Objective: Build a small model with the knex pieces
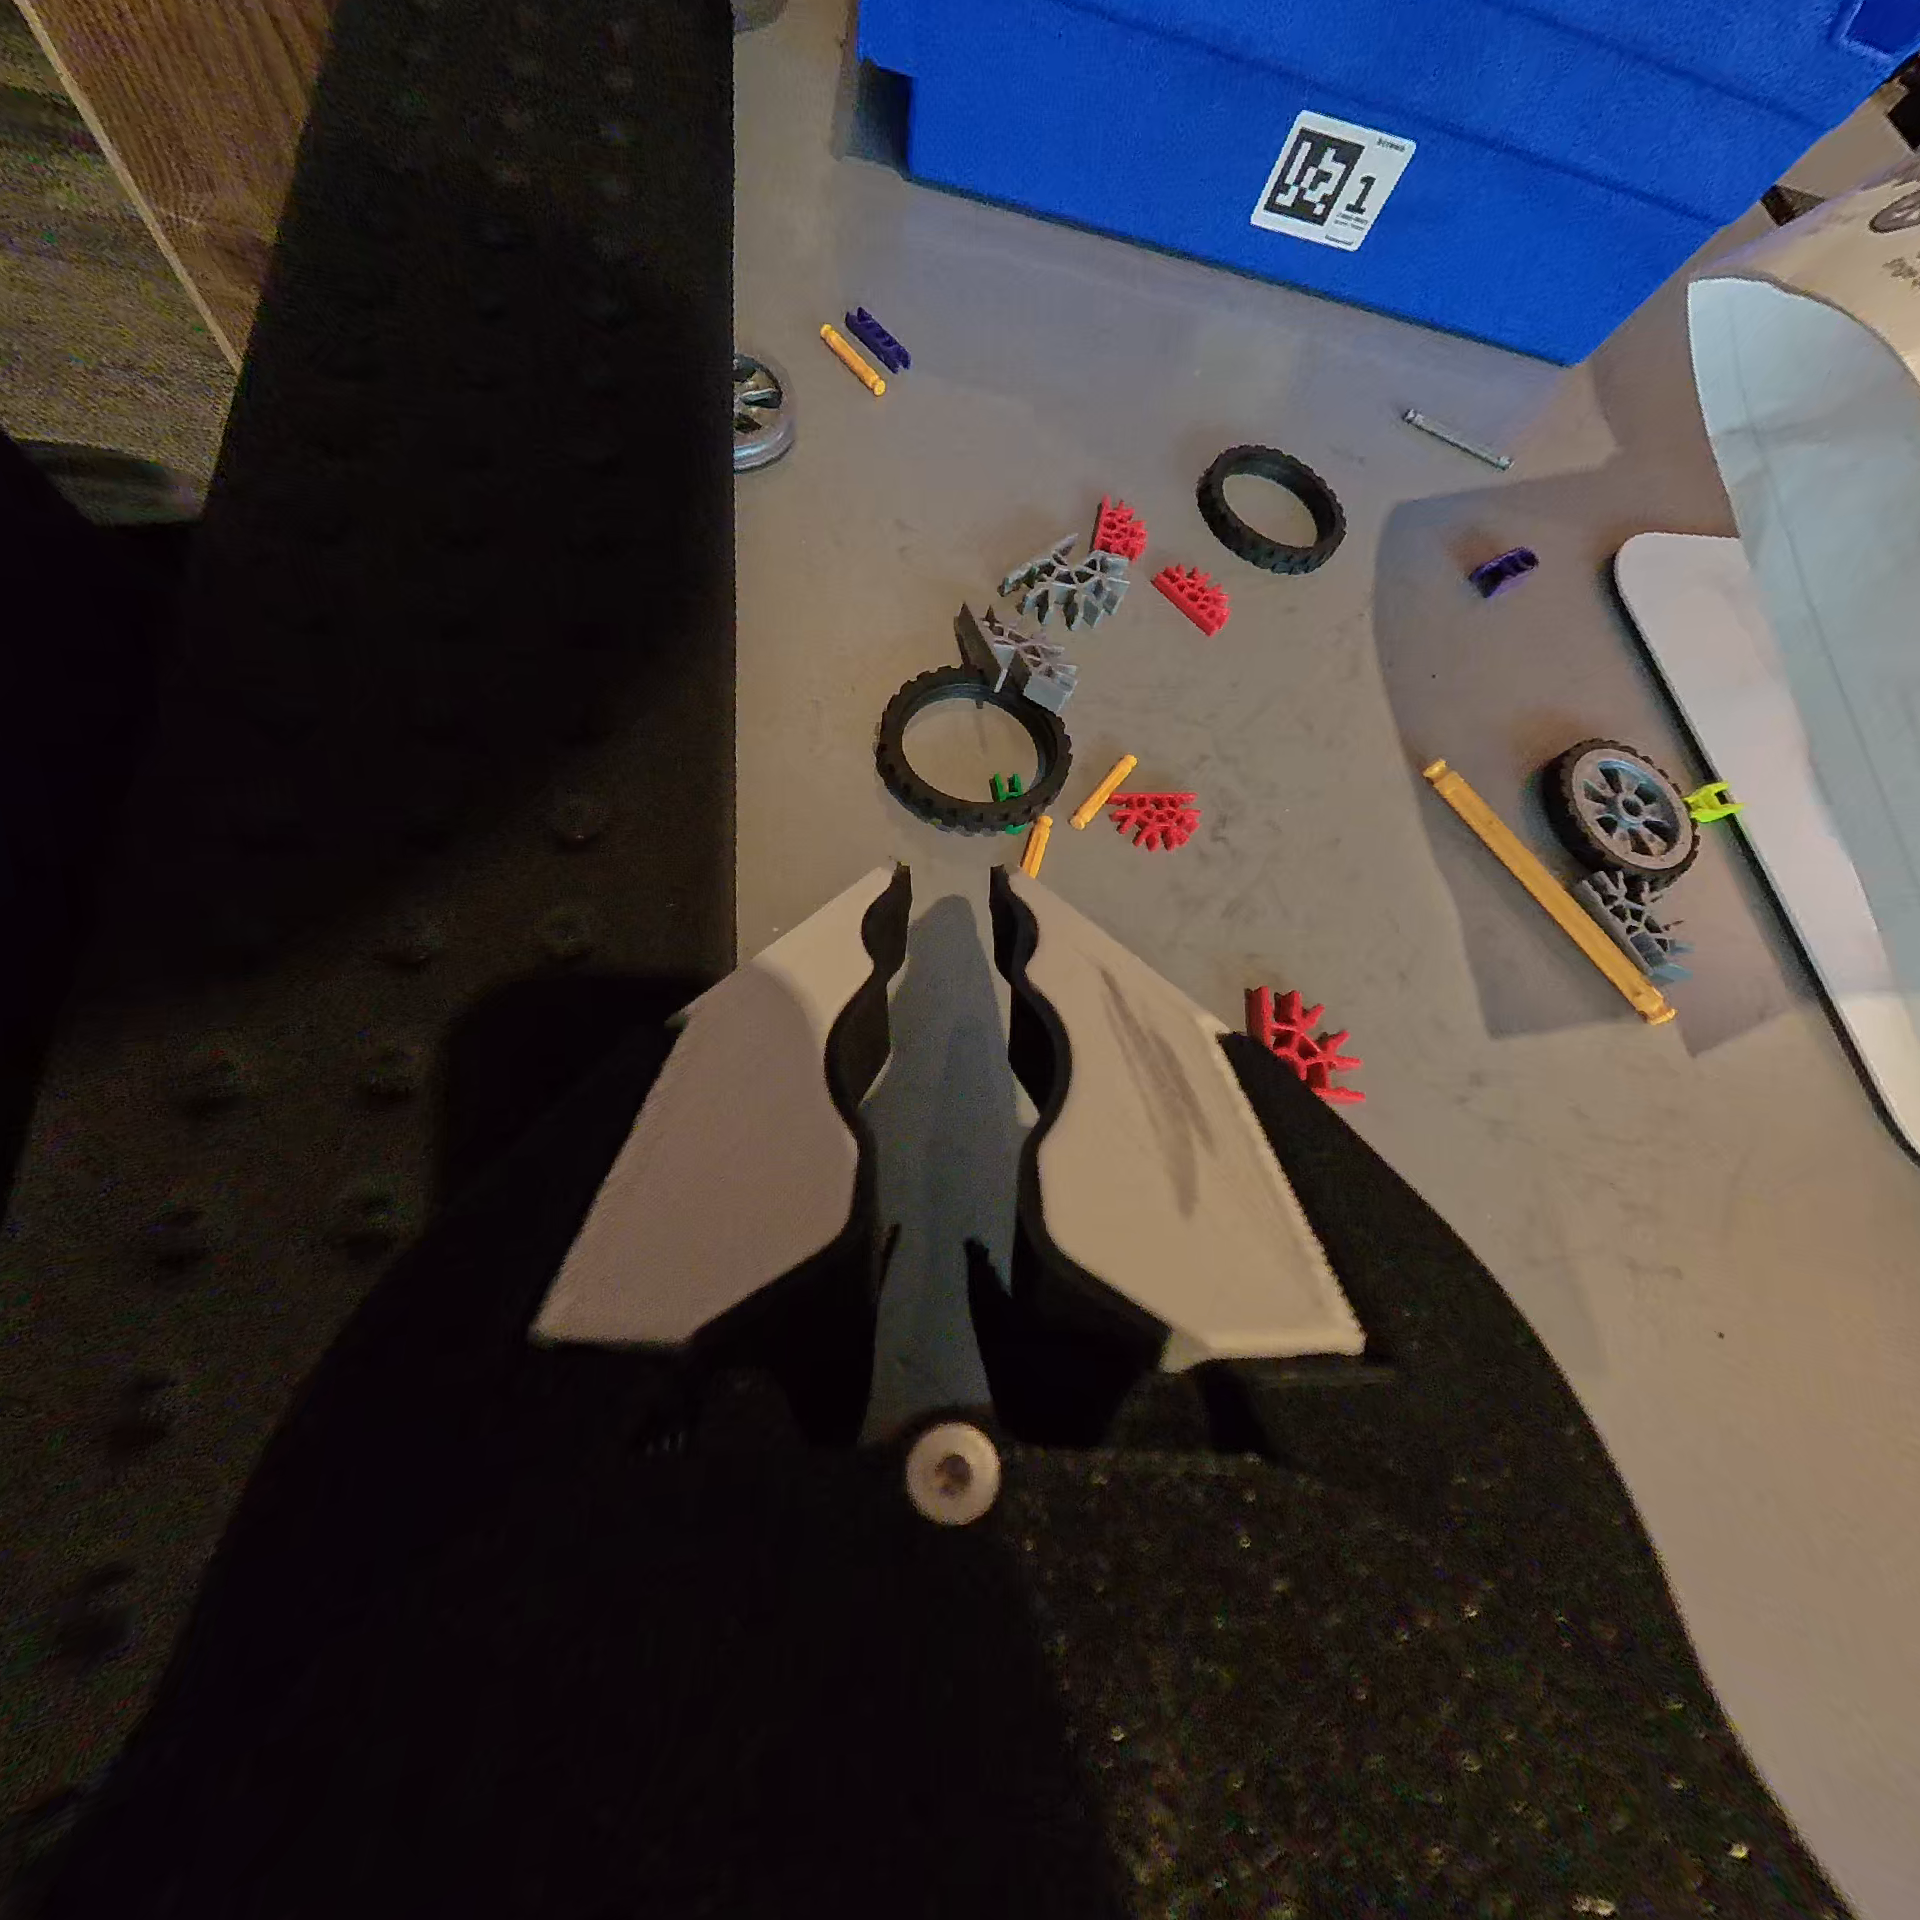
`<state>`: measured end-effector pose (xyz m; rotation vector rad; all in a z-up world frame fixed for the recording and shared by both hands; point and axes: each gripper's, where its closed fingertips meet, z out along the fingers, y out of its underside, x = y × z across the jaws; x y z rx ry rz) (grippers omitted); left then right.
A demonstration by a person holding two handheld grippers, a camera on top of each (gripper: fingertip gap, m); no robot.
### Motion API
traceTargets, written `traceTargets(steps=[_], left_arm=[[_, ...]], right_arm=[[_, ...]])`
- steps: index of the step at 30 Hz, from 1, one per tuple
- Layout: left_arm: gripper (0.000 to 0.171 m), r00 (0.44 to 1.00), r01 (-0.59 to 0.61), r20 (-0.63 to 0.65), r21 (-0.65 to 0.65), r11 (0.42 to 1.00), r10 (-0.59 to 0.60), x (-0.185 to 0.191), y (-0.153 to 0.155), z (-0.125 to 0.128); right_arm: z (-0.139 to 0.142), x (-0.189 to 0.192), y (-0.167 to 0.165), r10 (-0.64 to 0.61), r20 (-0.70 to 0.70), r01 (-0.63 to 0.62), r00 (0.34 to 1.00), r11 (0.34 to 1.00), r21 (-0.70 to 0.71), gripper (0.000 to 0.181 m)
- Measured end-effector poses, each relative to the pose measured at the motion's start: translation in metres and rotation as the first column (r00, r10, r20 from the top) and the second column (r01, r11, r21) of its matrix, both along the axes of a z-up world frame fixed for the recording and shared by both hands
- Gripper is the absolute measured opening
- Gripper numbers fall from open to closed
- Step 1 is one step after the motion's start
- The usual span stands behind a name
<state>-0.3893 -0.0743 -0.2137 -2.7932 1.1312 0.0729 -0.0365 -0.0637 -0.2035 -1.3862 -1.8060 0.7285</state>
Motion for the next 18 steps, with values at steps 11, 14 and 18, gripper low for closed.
traceTargets(steps=[11,14,18], left_arm=[[0.005,0.999,0.012,-0.044,-0.029,1.000,-0.013,-0.002,0.001,-0.012],[0.005,0.999,-0.002,-0.032,-0.011,1.000,0.002,-0.004,0.000,-0.009],[0.005,0.997,-0.021,-0.069,0.059,0.998,0.025,-0.007,-0.003,0.019]], right_arm=[[0.001,0.000,-0.001,0.006,-0.003,-0.006,1.000,1.000,0.006,0.015],[0.002,0.000,-0.001,0.006,-0.009,-0.006,1.000,1.000,0.008,0.015],[0.007,-0.001,-0.005,0.017,-0.027,-0.016,1.000,1.000,0.023,0.015]])
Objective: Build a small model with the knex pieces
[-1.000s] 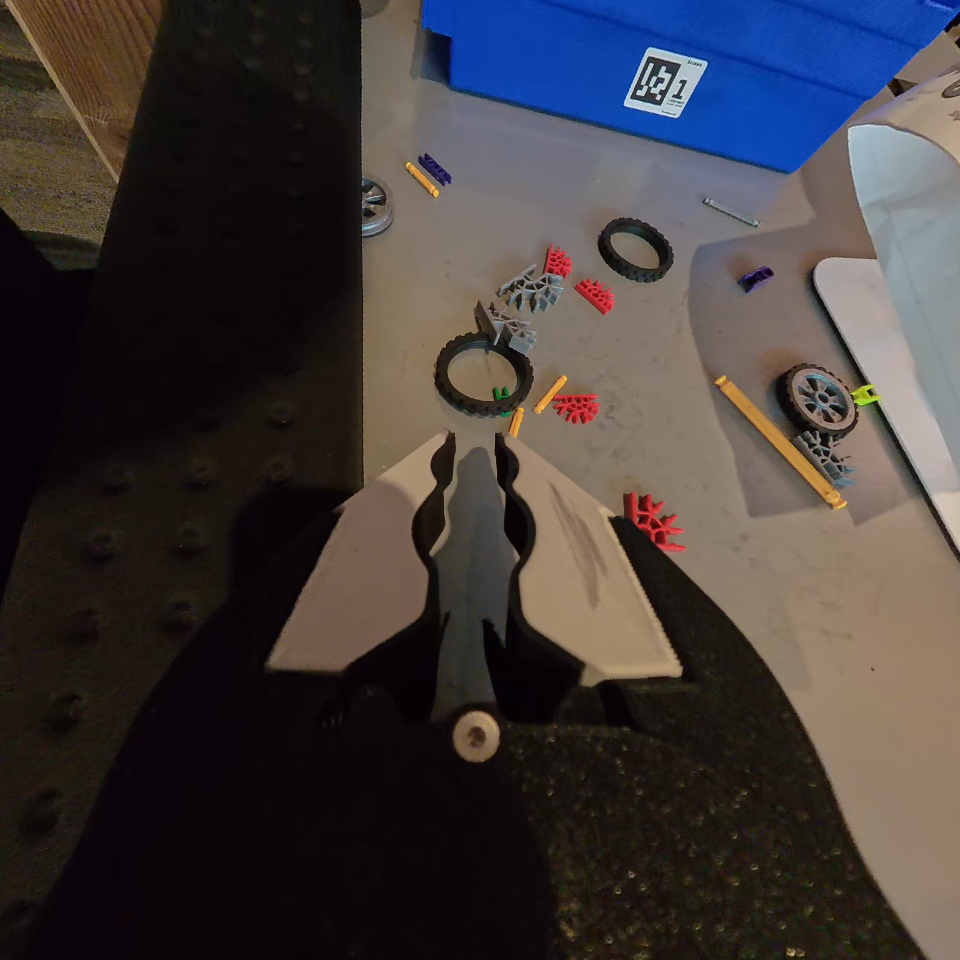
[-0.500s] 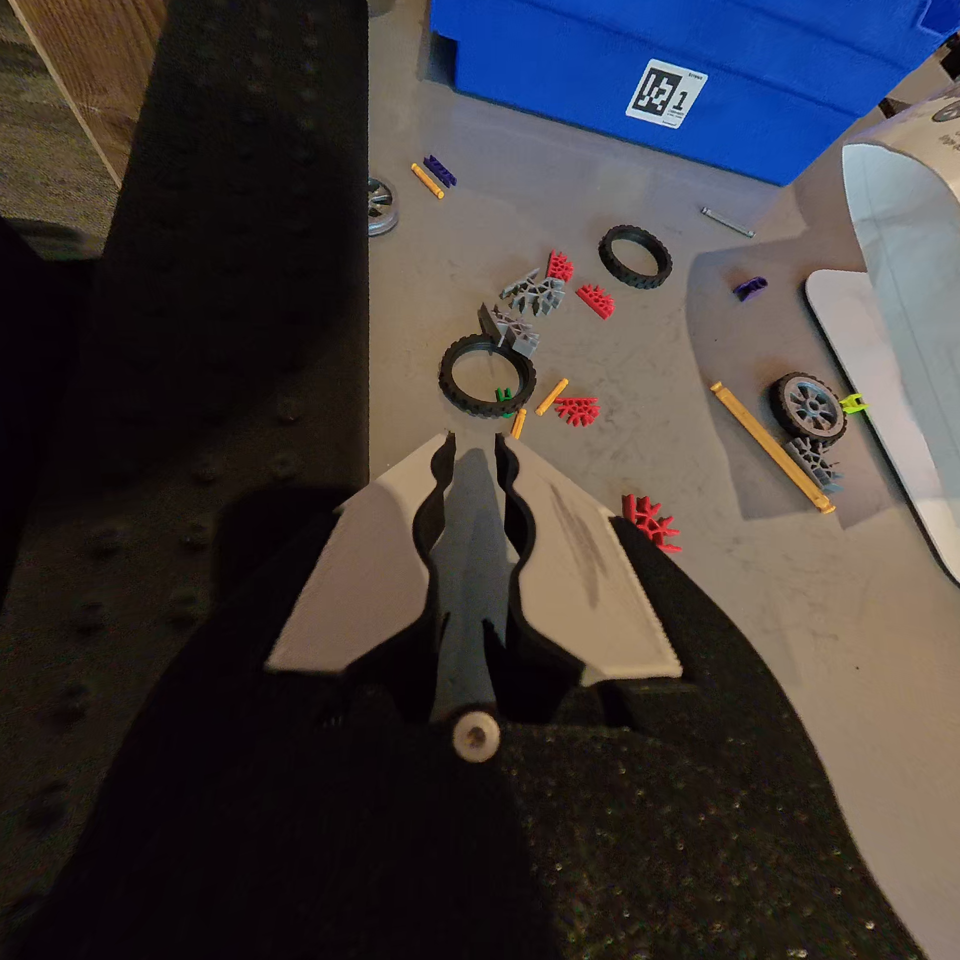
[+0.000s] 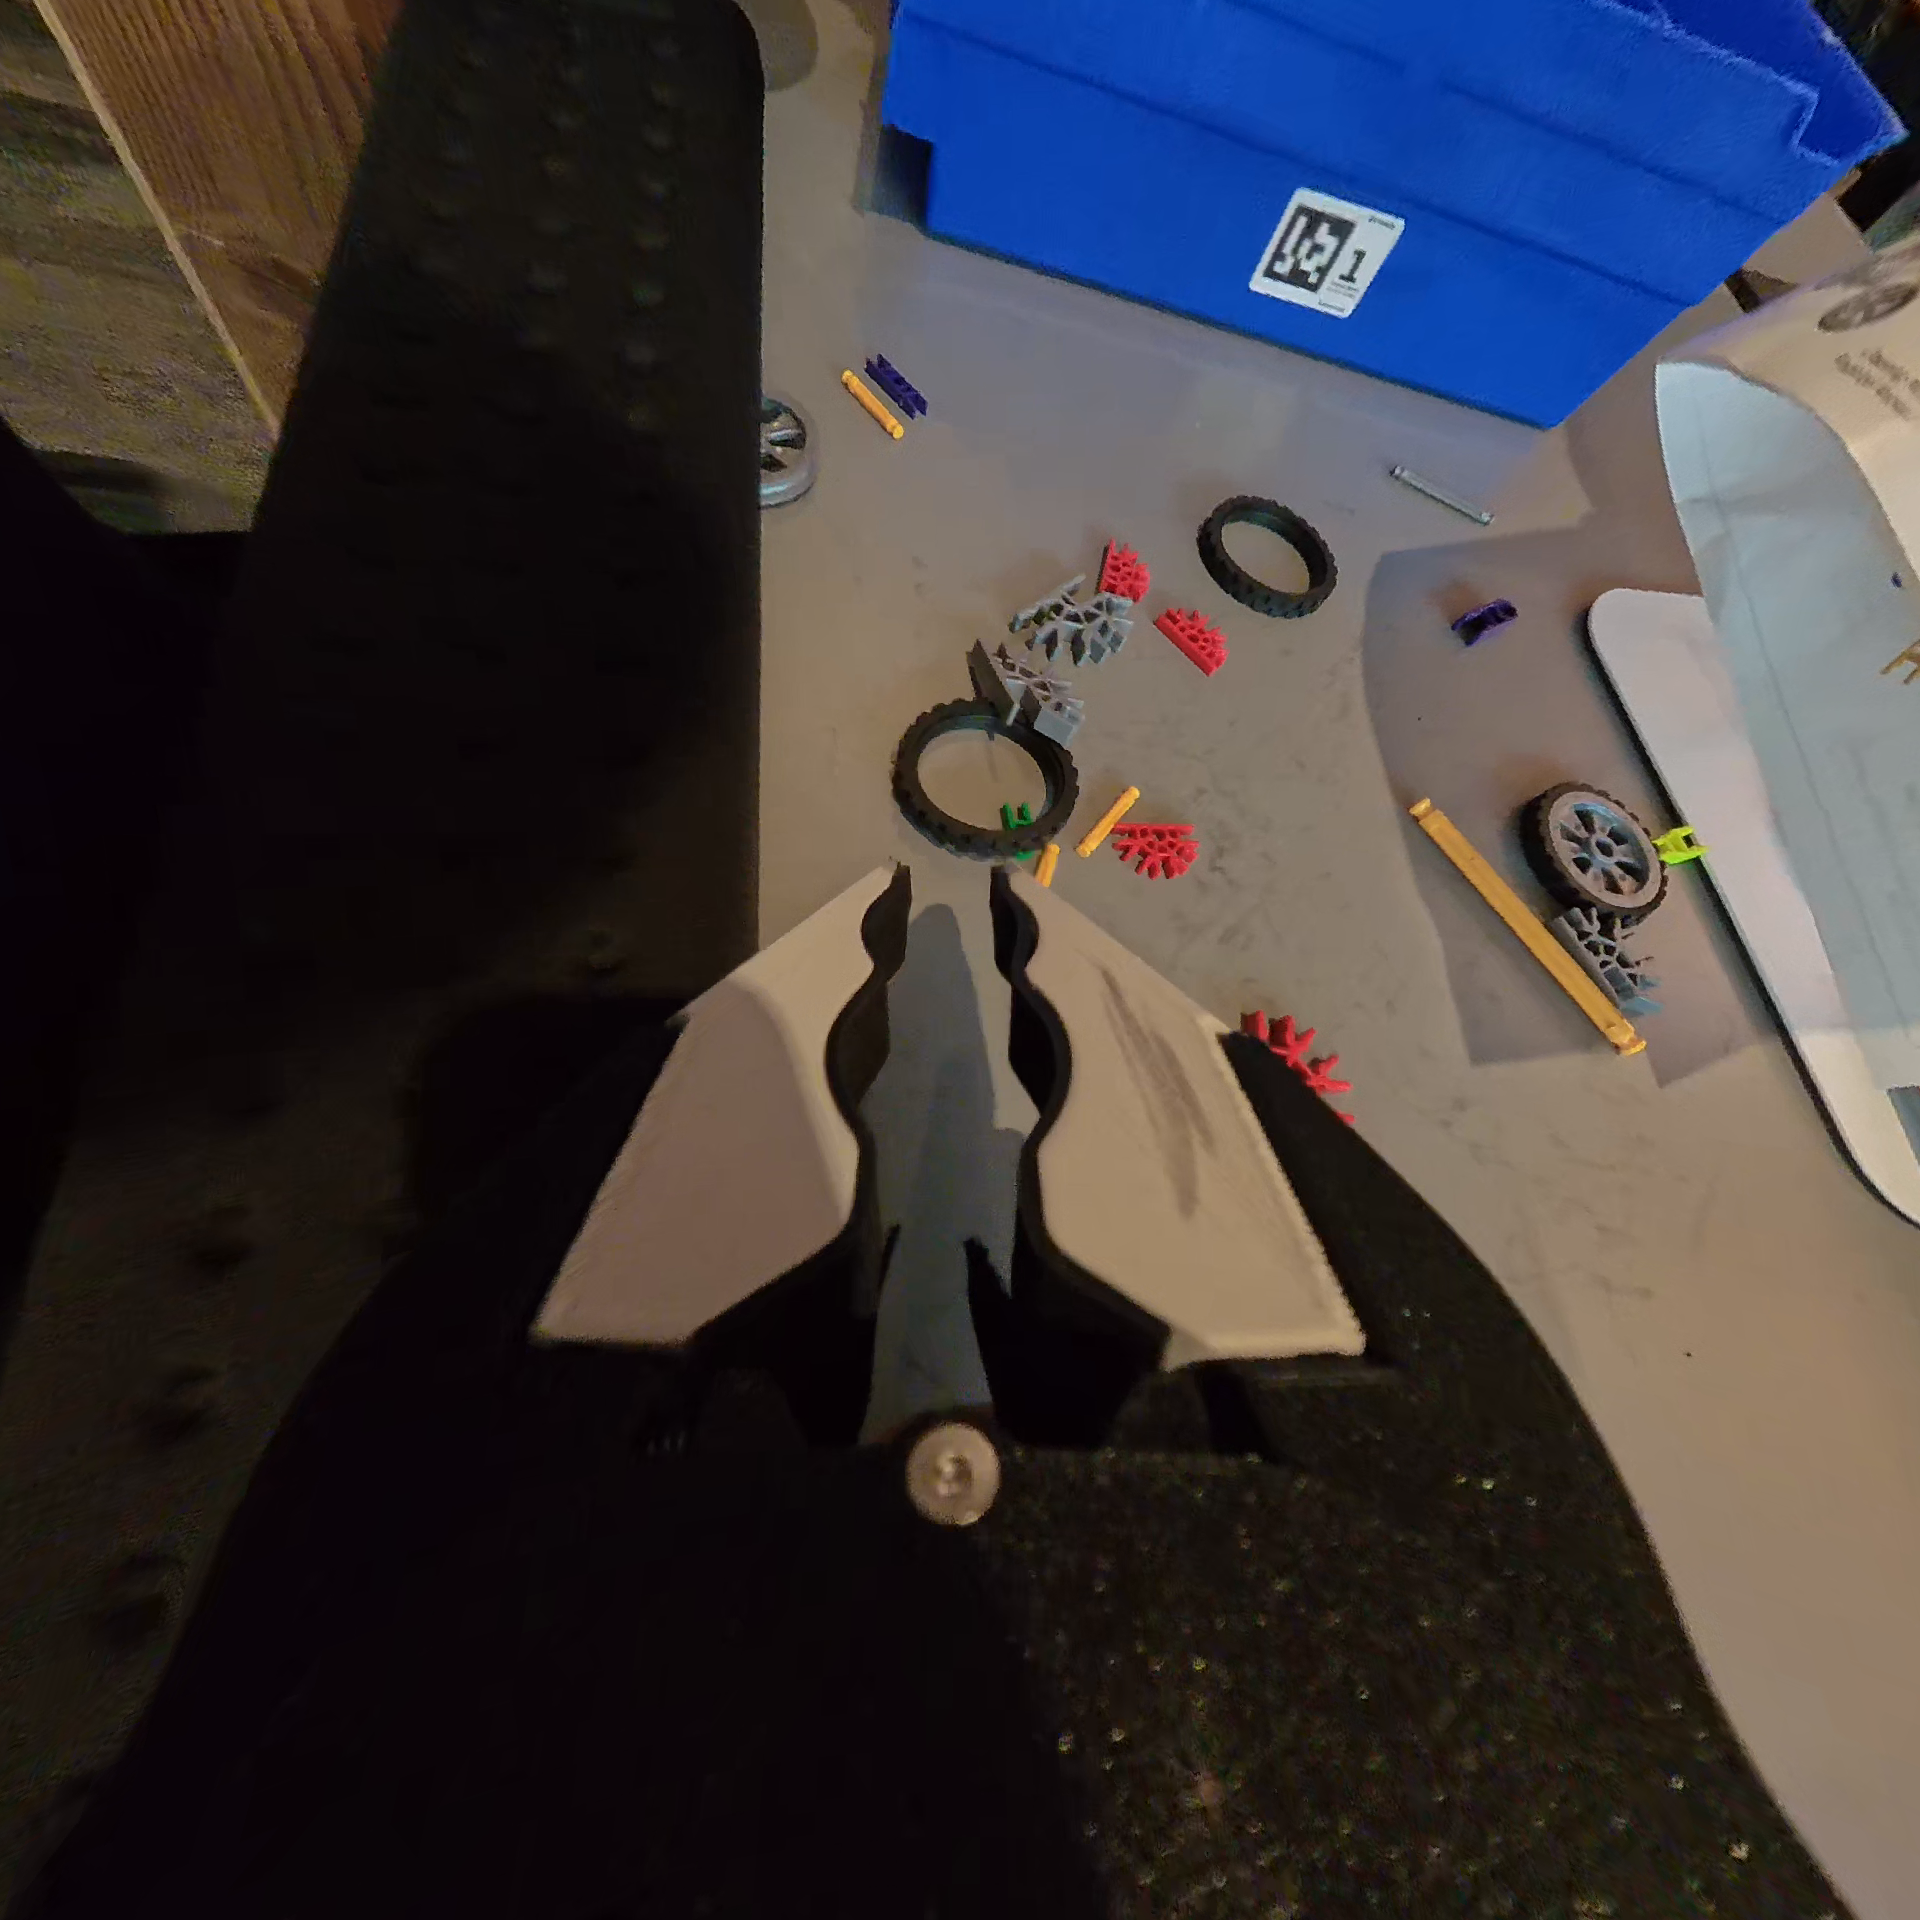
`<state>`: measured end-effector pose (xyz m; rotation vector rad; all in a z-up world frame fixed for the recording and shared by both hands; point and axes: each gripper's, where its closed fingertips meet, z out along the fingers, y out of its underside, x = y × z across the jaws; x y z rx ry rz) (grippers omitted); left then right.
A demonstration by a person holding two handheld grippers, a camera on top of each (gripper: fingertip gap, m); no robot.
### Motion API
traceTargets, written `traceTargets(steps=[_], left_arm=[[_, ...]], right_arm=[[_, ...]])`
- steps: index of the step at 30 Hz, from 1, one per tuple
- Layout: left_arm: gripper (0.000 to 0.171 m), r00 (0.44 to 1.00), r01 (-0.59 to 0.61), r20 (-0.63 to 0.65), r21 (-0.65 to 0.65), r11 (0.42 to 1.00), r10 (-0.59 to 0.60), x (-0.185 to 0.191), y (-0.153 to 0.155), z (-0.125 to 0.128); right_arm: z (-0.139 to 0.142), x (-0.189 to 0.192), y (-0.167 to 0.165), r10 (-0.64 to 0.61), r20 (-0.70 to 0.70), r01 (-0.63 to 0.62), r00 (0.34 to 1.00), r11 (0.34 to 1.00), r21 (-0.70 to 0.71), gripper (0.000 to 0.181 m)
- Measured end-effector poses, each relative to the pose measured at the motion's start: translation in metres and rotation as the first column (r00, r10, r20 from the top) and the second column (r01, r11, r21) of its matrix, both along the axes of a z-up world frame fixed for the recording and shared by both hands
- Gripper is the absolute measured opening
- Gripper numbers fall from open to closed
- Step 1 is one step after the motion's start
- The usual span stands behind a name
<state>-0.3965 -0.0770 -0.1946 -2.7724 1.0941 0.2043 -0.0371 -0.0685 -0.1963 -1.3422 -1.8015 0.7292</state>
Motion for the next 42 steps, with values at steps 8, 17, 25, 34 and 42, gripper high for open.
traceTargets(steps=[8,17,25,34,42], left_arm=[[0.005,0.986,0.137,0.059,0.255,0.957,-0.157,0.106,0.011,0.095],[0.005,0.806,0.492,0.228,0.256,0.832,-0.547,0.332,0.019,0.056],[0.006,0.712,0.600,0.294,0.218,0.770,-0.638,0.439,0.041,0.010],[0.010,0.697,0.618,0.381,0.111,0.778,-0.607,0.479,0.049,-0.035],[0.027,0.743,0.548,0.332,0.196,0.813,-0.581,0.426,0.040,0.012]], right_arm=[[0.019,0.019,-0.009,-0.018,-0.067,0.021,0.998,0.999,0.044,0.016],[0.055,0.067,0.002,-0.160,-0.206,0.182,0.965,0.979,0.096,0.018],[0.037,0.126,0.031,-0.289,-0.105,0.302,0.952,0.941,0.153,0.018],[0.010,0.149,0.044,-0.302,0.022,0.295,0.953,0.943,0.154,0.018],[0.004,0.143,0.047,-0.278,0.056,0.268,0.959,0.953,0.139,0.018]])
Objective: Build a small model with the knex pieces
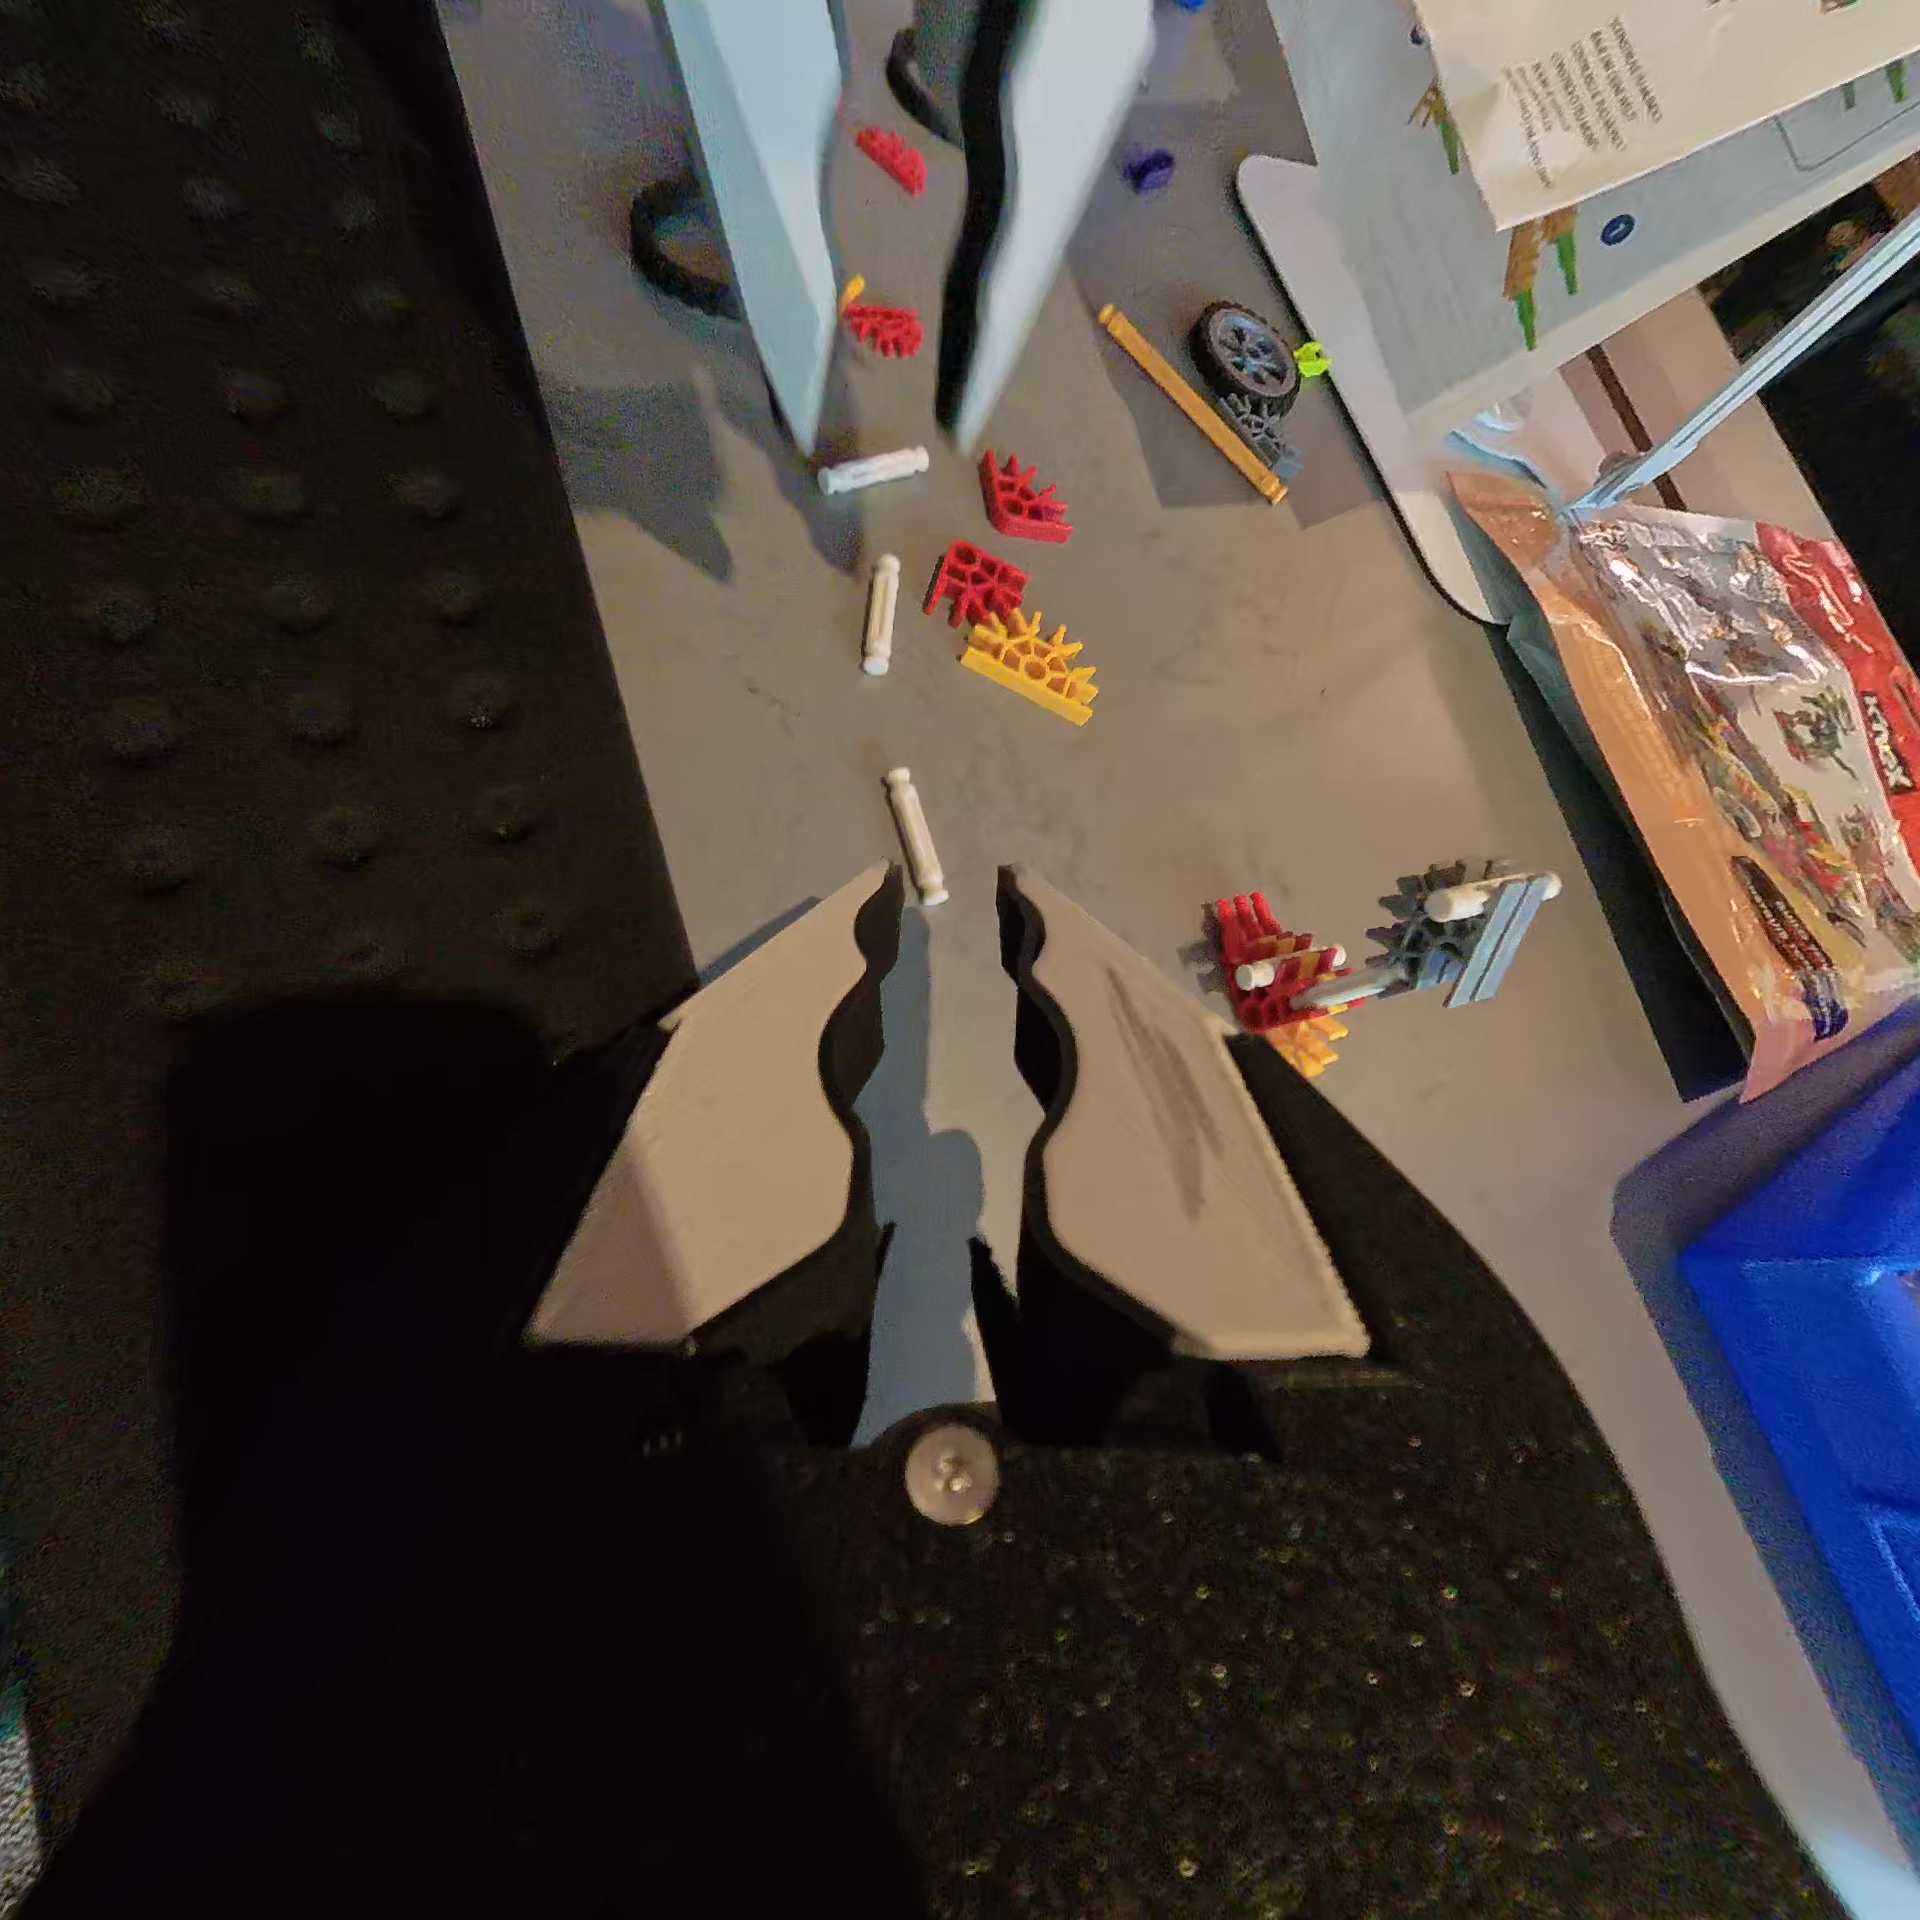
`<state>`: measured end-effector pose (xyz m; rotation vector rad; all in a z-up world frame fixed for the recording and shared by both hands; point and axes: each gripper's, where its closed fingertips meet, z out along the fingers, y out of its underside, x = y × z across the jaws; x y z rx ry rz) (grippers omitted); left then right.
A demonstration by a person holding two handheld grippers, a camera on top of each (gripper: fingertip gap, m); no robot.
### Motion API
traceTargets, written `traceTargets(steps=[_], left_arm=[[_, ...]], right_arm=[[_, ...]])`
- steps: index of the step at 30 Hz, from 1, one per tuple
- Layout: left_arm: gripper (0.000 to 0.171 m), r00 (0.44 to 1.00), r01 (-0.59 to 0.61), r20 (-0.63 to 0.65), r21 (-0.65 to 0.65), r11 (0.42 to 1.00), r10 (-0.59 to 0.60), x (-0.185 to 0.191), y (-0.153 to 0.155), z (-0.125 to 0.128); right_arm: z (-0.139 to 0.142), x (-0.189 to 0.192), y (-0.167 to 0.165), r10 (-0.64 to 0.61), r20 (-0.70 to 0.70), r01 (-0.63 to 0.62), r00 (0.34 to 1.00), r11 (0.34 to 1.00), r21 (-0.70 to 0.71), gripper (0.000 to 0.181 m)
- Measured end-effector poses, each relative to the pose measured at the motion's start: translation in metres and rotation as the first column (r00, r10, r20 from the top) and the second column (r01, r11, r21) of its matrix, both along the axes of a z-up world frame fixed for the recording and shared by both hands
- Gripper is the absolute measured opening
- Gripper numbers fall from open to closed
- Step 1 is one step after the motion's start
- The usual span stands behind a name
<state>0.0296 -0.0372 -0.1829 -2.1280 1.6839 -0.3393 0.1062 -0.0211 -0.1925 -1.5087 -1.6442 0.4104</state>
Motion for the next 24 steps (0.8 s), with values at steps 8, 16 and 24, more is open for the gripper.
traceTargets(steps=[8,16,24], left_arm=[[0.027,0.935,-0.342,-0.030,0.181,0.922,0.352,-0.184,-0.004,0.084],[0.027,0.806,-0.547,-0.101,0.248,0.799,0.583,-0.329,-0.020,0.093],[0.027,0.733,-0.613,-0.227,0.188,0.768,0.641,-0.415,-0.029,0.061]], right_arm=[[-0.001,-0.023,-0.001,0.025,0.025,-0.025,0.999,0.999,-0.020,0.018],[-0.012,-0.052,-0.002,0.037,0.071,-0.035,0.997,0.999,-0.025,0.018],[0.007,-0.109,-0.015,0.144,-0.042,-0.146,0.989,0.986,-0.075,0.018]])
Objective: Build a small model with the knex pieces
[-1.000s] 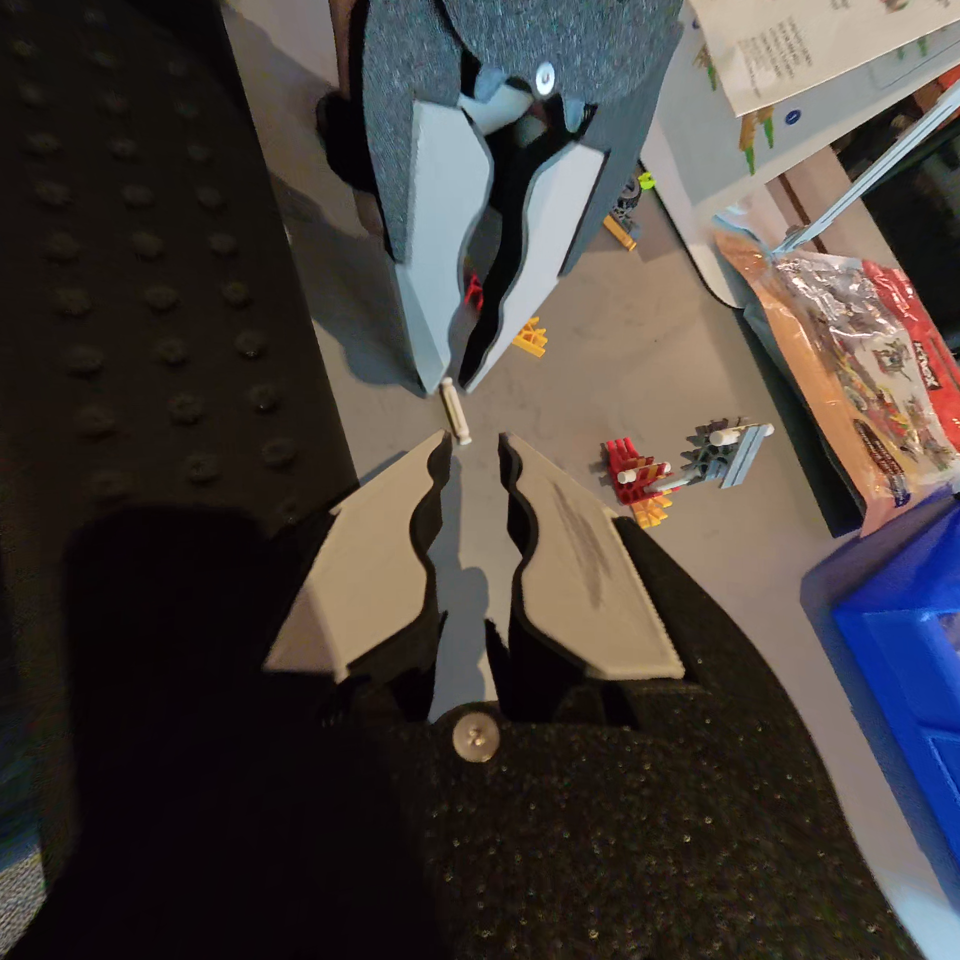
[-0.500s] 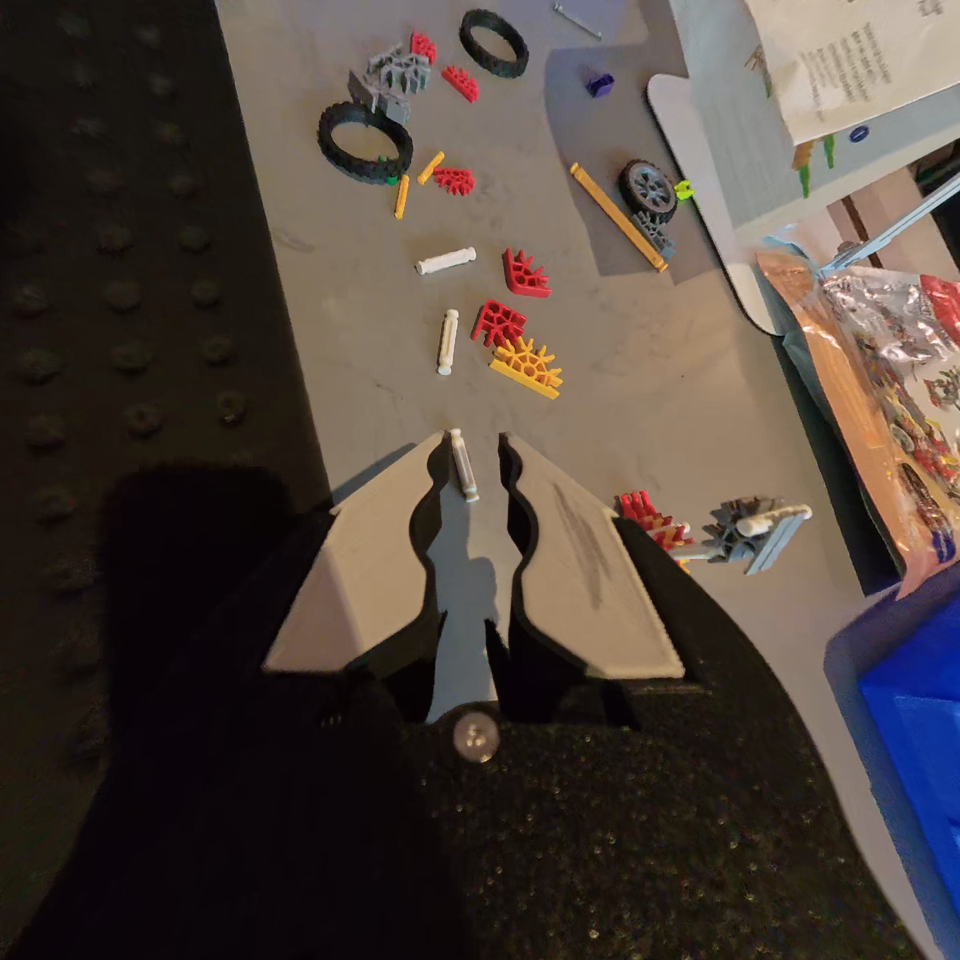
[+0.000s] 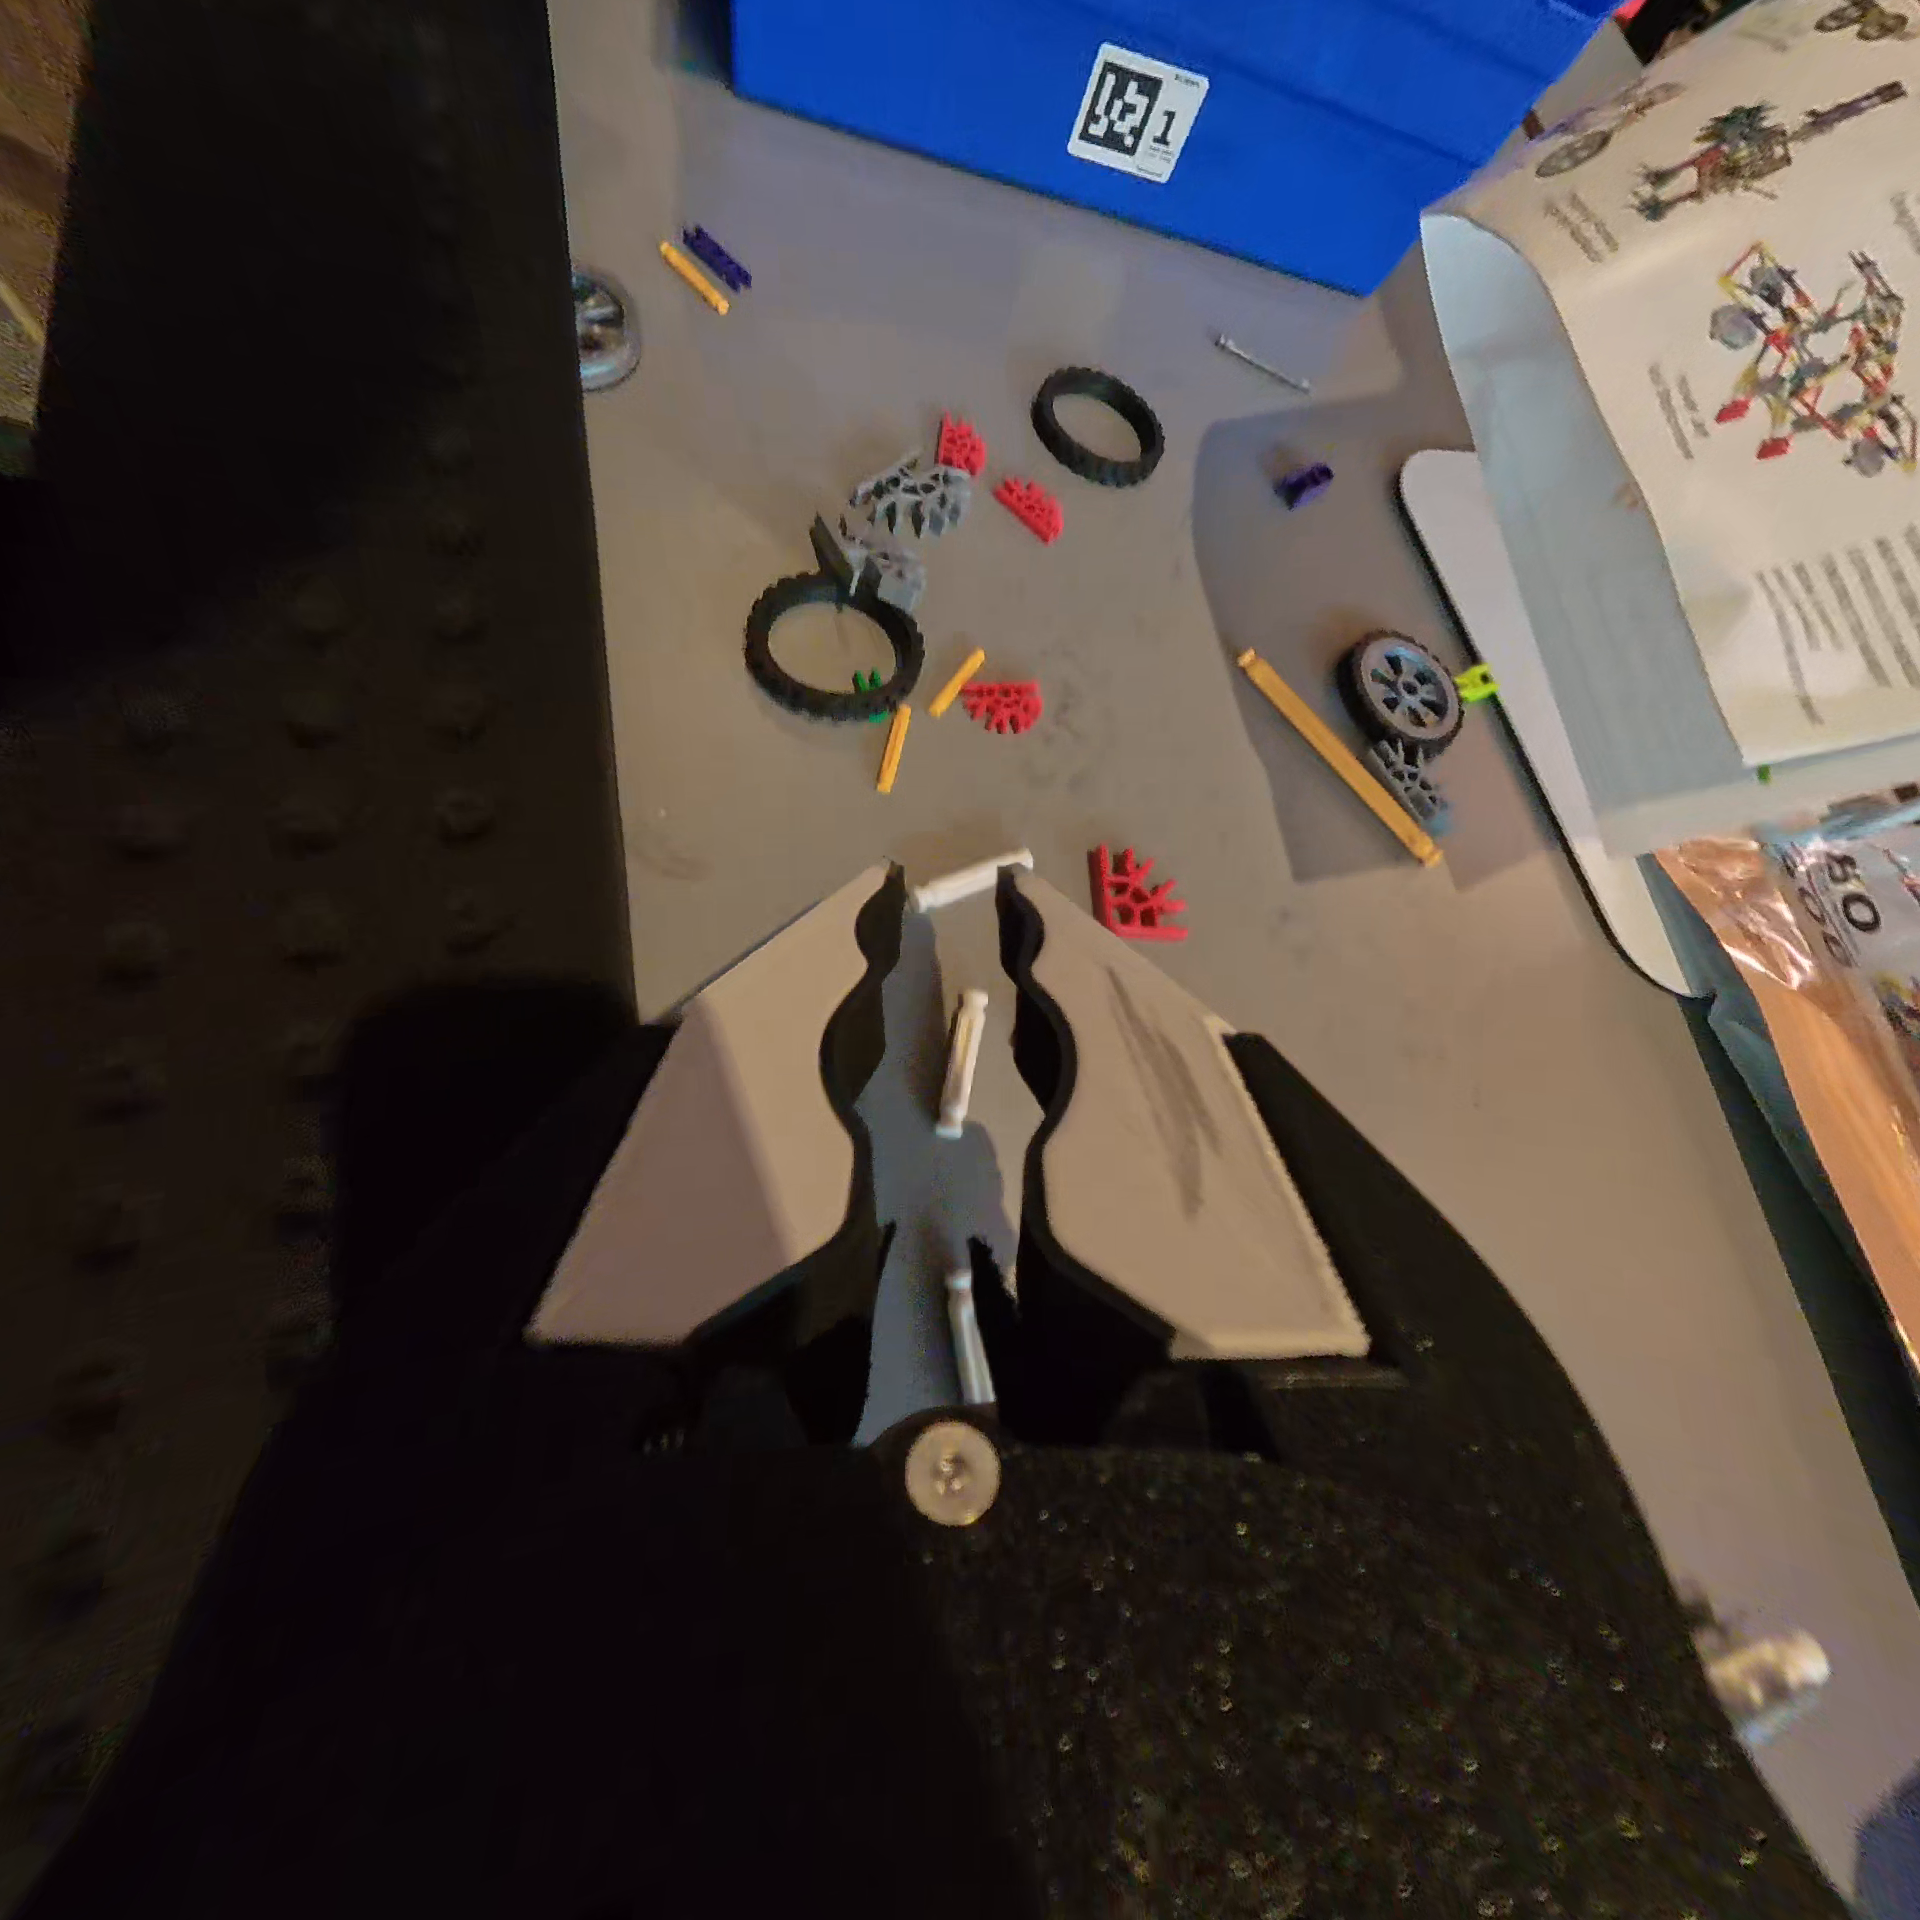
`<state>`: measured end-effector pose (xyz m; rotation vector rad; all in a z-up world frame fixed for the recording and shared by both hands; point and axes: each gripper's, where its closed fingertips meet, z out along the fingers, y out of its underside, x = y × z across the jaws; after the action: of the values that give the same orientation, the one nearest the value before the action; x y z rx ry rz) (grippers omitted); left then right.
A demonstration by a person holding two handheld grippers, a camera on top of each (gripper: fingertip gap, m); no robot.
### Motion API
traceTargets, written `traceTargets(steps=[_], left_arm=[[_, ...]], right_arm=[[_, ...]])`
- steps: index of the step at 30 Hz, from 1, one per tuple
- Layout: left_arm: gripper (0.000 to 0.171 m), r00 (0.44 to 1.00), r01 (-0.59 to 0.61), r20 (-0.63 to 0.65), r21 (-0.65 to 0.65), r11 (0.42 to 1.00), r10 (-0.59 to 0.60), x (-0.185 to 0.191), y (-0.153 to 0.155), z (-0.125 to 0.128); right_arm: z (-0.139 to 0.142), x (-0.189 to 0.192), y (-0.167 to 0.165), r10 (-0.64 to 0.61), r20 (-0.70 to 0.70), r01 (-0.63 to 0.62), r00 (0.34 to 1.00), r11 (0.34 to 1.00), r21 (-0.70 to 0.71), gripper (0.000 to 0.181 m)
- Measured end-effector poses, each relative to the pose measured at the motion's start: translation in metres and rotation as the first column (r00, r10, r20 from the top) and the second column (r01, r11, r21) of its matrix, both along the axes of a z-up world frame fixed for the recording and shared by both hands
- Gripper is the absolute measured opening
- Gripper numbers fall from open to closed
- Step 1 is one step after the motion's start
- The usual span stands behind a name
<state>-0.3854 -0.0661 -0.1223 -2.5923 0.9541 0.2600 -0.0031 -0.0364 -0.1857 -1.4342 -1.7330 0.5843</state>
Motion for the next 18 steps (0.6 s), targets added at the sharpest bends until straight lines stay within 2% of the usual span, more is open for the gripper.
traceTargets(steps=[4,7,12,18], left_arm=[[0.026,1.000,0.011,-0.013,-0.106,0.994,-0.012,-0.022,-0.005,-0.027],[0.024,1.000,0.027,0.004,-0.136,0.990,-0.027,-0.030,-0.004,-0.041],[0.024,1.000,0.011,-0.022,-0.137,0.991,-0.014,-0.048,-0.006,-0.046],[0.023,0.994,0.020,-0.103,-0.179,0.984,-0.039,-0.062,-0.013,-0.053]], right_arm=[[0.003,-0.019,0.003,0.014,-0.036,-0.015,0.999,0.999,-0.031,0.017],[0.009,-0.030,0.006,0.028,-0.076,-0.033,0.997,0.998,-0.059,0.017],[0.020,-0.049,0.012,0.039,-0.142,-0.052,0.989,0.995,-0.087,0.016],[0.013,-0.055,0.019,0.034,-0.142,-0.050,0.989,0.993,-0.109,0.016]])
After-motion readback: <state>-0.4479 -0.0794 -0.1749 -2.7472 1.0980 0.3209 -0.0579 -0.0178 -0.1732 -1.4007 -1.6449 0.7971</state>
